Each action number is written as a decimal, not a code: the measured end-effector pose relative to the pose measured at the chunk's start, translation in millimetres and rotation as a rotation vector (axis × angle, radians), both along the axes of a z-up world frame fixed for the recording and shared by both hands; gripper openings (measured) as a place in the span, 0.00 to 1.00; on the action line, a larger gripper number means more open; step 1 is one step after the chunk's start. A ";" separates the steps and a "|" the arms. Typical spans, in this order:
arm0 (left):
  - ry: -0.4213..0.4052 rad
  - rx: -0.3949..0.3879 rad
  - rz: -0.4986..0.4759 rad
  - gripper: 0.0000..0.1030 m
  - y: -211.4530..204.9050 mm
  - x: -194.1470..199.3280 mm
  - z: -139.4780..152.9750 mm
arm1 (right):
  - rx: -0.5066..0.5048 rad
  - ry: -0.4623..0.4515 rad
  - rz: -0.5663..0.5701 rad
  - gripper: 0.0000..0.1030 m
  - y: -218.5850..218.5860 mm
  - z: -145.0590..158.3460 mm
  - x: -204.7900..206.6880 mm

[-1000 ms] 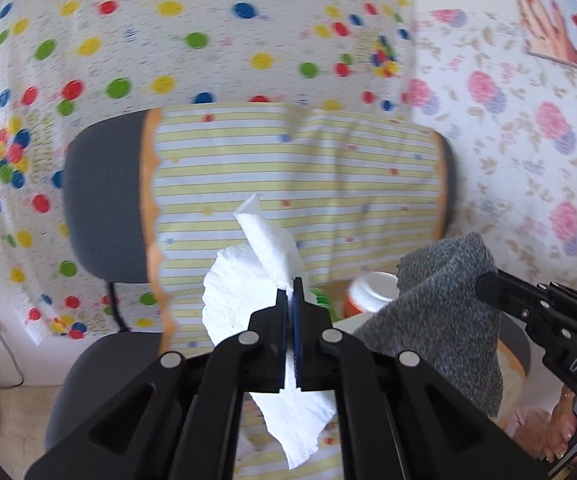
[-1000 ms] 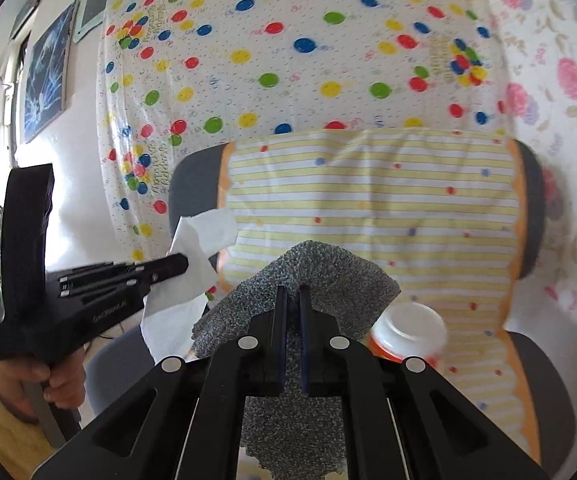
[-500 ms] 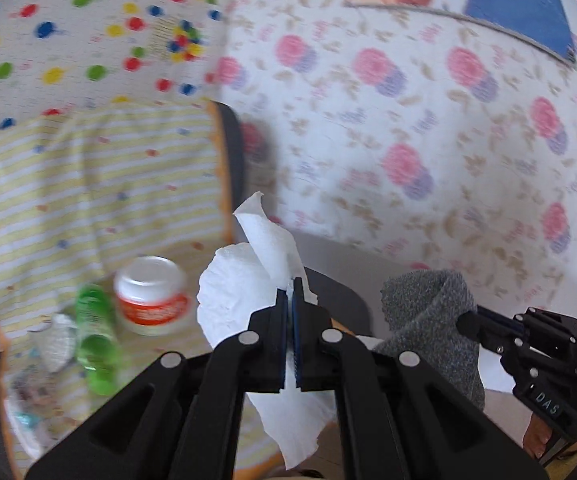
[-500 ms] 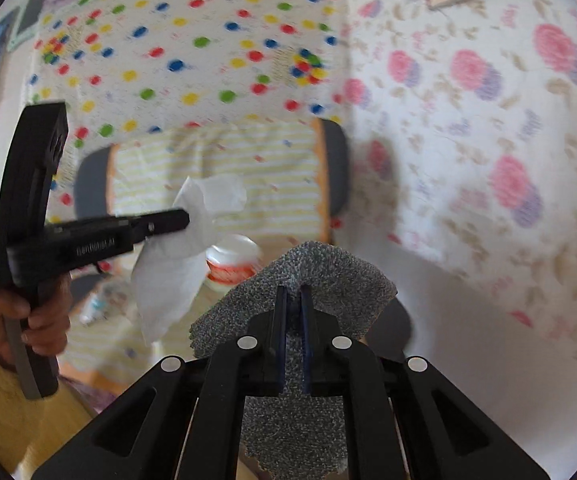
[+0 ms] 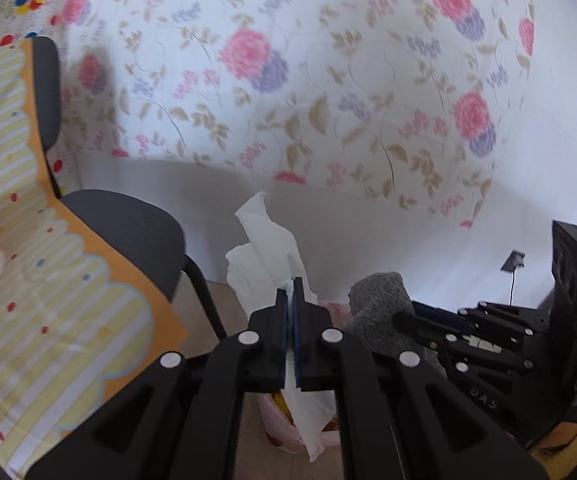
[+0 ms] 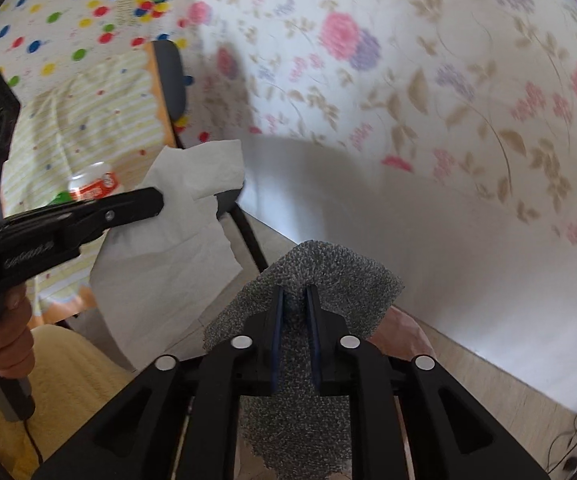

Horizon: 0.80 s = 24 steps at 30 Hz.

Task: Collect trash
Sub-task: 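Carry the cloth and tissue to the pink bin and open both tools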

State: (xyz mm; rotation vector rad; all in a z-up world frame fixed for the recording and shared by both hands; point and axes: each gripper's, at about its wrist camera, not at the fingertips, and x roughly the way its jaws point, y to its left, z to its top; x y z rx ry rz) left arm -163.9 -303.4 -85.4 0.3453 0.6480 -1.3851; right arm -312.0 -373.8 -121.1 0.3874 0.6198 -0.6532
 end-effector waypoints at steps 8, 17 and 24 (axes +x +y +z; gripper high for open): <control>-0.028 0.104 -0.095 0.01 -29.9 -22.3 -24.8 | 0.060 0.007 -0.091 0.34 -27.7 -17.4 -17.1; -0.022 0.190 -0.194 0.01 -62.7 -52.6 -43.4 | -0.007 -0.032 -0.157 0.36 -29.2 -0.8 -43.3; 0.011 0.215 -0.156 0.64 -76.1 -51.8 -59.1 | 0.003 -0.040 -0.179 0.36 -34.1 -2.1 -54.9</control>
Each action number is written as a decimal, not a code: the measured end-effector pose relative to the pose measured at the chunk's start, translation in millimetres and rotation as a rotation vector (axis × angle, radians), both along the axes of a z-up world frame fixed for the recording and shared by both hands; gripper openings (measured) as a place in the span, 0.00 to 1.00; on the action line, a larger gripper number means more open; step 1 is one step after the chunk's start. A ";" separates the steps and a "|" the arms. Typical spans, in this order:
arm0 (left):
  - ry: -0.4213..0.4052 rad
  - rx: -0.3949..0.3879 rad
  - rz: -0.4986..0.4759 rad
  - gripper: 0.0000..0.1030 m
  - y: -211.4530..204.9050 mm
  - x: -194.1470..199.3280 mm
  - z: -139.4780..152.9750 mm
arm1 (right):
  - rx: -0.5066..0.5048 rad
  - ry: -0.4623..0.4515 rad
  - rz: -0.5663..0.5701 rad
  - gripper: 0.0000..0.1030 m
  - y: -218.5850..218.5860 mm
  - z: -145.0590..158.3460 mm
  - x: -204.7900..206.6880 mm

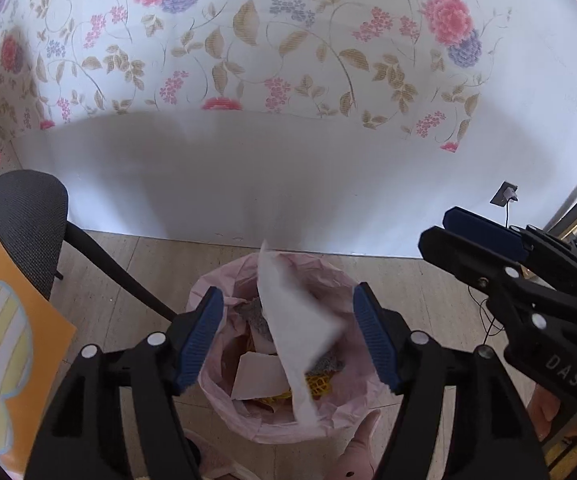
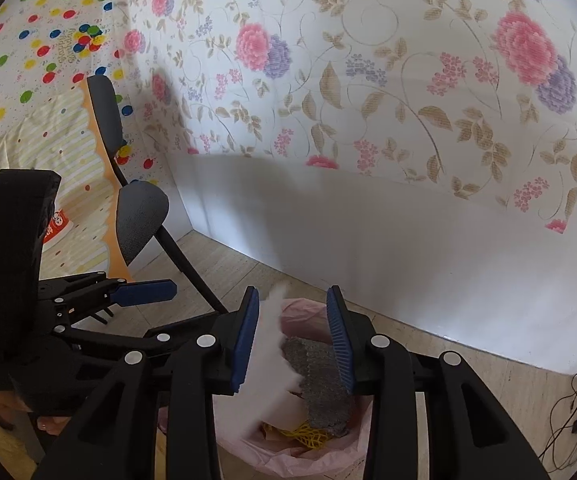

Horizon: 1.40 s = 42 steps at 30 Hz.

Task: Collect trash
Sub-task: 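Move both open tools back over the chair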

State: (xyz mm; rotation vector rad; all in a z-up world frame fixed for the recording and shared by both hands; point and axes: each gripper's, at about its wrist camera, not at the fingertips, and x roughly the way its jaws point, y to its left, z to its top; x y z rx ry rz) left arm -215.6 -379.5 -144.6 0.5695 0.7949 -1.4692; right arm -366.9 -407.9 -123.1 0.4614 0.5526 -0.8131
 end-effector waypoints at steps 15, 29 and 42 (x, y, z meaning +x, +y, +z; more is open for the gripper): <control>-0.053 -0.103 0.352 0.64 59.0 81.2 40.8 | -0.033 -0.051 0.099 0.36 21.1 25.8 40.2; -0.172 -0.164 0.856 0.64 214.5 206.4 90.3 | -0.096 -0.095 0.423 0.40 77.5 77.3 190.0; -0.226 -0.079 1.319 0.64 399.8 288.4 106.5 | -0.046 -0.095 0.715 0.41 160.6 81.7 334.9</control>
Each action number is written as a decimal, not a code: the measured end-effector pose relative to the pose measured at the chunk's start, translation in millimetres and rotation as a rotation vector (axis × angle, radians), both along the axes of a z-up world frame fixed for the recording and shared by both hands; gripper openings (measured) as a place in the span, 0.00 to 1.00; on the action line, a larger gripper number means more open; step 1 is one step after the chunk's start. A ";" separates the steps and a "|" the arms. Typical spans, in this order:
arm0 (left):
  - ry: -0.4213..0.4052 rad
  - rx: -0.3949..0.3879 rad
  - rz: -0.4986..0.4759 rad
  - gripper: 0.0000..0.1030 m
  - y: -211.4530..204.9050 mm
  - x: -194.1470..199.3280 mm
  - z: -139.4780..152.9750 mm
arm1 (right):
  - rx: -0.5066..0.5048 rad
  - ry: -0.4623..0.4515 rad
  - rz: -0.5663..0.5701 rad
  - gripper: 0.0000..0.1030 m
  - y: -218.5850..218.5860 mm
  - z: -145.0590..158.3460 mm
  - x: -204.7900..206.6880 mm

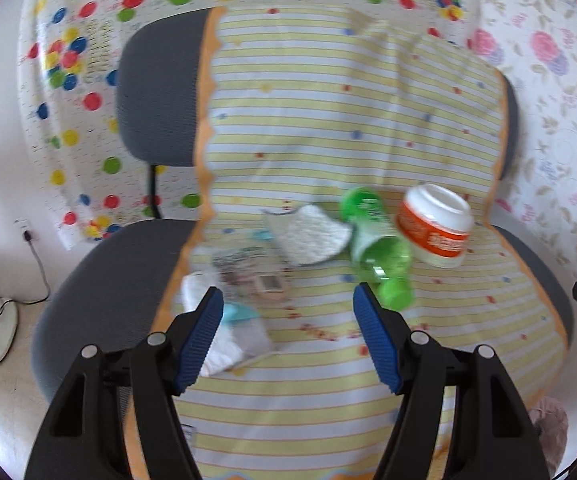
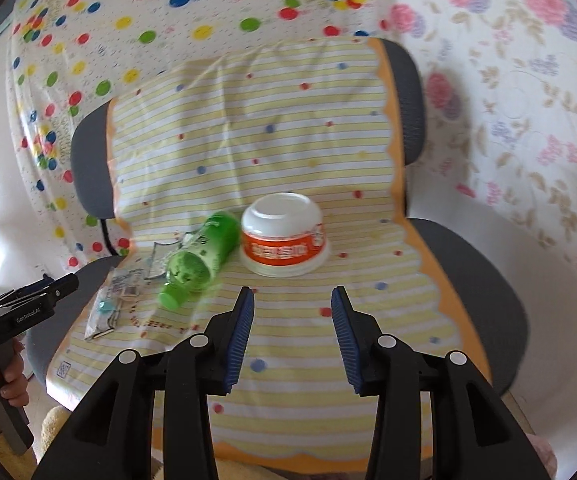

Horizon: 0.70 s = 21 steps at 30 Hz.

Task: Collect trash
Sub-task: 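Move both open tools back over the chair, then grasp the silver foil packet with the left tool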

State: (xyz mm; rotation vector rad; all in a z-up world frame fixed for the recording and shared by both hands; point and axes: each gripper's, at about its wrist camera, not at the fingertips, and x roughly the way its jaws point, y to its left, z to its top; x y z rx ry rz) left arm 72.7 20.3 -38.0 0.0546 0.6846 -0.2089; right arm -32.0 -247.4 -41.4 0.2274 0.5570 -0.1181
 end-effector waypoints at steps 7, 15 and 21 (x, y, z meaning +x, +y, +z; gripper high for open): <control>0.030 0.025 0.065 0.64 34.6 25.1 -13.2 | 0.002 0.019 0.078 0.42 29.7 -5.2 43.9; 0.041 0.080 0.133 0.64 58.8 55.6 -22.8 | 0.025 0.048 0.104 0.44 39.4 -16.9 79.5; 0.071 0.119 0.158 0.66 70.5 83.7 -36.2 | 0.030 0.080 0.155 0.47 53.8 -26.1 111.2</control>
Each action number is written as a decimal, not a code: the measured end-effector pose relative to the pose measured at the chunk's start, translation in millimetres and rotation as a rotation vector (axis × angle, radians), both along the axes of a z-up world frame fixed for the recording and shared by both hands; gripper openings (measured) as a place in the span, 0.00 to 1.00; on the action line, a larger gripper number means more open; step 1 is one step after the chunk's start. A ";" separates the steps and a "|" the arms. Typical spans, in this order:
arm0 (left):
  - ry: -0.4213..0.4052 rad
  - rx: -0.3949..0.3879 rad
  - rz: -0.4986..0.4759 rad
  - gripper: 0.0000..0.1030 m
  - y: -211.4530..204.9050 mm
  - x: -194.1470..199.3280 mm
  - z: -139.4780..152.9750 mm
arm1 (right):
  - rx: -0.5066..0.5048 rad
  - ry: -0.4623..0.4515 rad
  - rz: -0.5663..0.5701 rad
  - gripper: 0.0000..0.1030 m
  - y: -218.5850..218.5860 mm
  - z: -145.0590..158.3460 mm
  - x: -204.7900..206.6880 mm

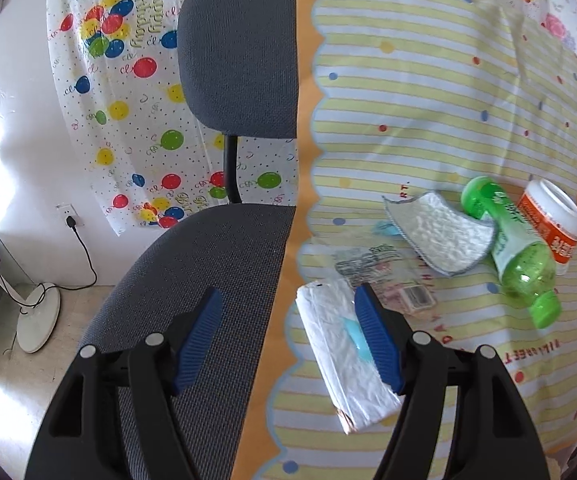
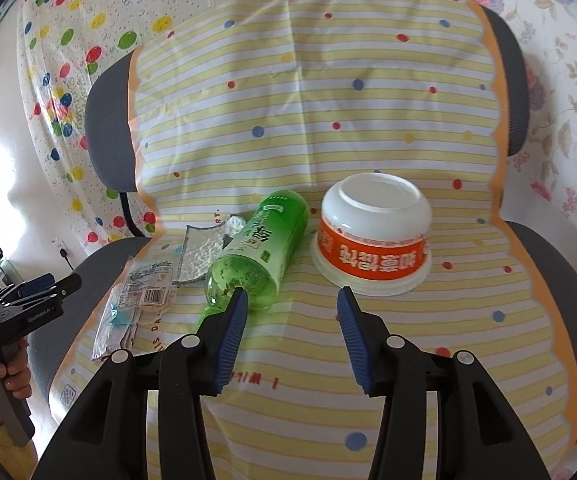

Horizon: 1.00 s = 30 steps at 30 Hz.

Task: Collect trash
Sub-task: 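Grasp the silver foil packet with the left tool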

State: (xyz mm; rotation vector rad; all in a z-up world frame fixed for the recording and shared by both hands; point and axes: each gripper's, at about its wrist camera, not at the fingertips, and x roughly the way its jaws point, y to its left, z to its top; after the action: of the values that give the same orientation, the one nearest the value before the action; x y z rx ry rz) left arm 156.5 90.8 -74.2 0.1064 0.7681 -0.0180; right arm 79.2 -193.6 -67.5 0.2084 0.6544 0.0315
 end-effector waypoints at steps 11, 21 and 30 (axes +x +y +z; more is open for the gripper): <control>0.035 -0.003 0.009 0.67 8.6 28.3 -10.7 | 0.032 0.079 0.042 0.55 38.8 -17.0 89.8; 0.049 -0.065 -0.234 0.67 -50.5 28.6 -5.5 | -0.017 0.121 -0.026 0.58 25.9 -17.6 80.9; 0.151 -0.050 -0.364 0.65 -127.2 62.9 -35.2 | 0.026 0.058 -0.045 0.59 -5.3 -3.2 68.2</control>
State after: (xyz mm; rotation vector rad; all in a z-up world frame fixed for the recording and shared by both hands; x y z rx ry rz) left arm 219.4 -36.4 -109.4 0.1978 0.8902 -0.3948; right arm 147.4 -198.9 -70.7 0.2494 0.7070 -0.0092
